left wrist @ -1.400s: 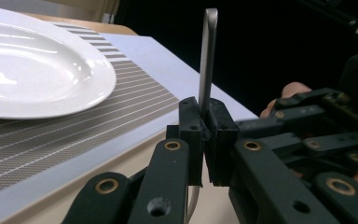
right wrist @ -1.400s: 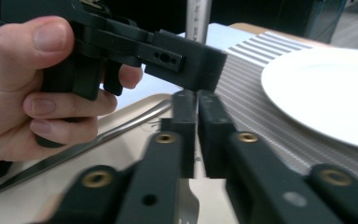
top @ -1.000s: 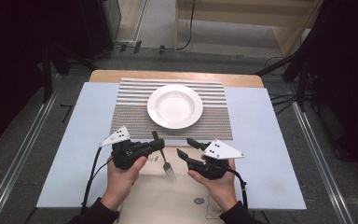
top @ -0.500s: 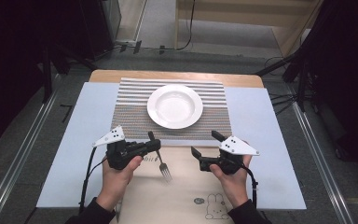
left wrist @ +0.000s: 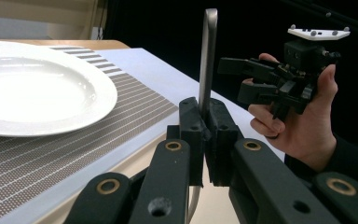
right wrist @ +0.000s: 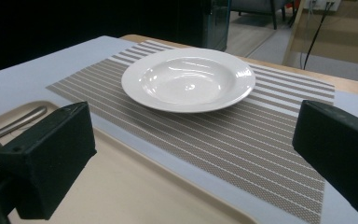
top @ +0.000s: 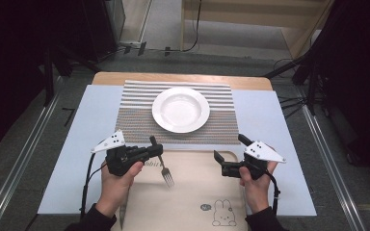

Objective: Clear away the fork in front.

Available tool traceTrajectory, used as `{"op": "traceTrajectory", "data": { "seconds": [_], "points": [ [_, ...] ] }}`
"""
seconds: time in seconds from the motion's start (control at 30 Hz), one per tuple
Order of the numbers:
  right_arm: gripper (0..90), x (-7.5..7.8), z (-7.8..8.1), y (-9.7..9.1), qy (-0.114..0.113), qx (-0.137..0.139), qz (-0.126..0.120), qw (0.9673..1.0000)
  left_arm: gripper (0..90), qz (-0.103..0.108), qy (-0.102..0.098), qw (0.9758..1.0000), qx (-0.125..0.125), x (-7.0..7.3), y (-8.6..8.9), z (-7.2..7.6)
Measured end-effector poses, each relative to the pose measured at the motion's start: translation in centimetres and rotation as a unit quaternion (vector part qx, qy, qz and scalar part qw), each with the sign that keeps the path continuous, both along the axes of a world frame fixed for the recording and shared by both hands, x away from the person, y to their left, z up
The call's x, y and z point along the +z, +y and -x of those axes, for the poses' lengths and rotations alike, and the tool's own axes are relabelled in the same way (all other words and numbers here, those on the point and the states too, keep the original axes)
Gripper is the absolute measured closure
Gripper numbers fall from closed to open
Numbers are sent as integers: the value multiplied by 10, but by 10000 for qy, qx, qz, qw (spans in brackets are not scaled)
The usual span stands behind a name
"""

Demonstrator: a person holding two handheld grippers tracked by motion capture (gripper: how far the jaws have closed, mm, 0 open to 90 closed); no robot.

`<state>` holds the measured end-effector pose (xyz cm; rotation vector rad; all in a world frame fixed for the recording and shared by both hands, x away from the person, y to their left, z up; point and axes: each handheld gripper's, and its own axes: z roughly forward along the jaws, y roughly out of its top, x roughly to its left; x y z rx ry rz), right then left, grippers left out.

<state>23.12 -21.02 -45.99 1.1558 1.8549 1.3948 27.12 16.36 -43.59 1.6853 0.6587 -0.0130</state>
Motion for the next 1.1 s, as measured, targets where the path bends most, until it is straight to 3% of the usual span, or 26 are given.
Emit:
{"op": "traceTrajectory", "data": {
  "seconds": [0.2,0.43,0.8,1.1],
  "points": [
    [0,-3,2,-15,-16,-119,-15,9999,865,2,25,10000,-74,2,3,1],
    [0,-6,5,-36,-100,-295,-11,9995,865,101,297,9991,-287,4,9,0],
    [0,-10,13,-64,-123,-611,-27,9981,865,38,341,9991,-244,2,17,1],
    [0,-16,19,-87,-123,-871,121,9961,865,20,510,9973,-522,1,18,3]
  ]
}}
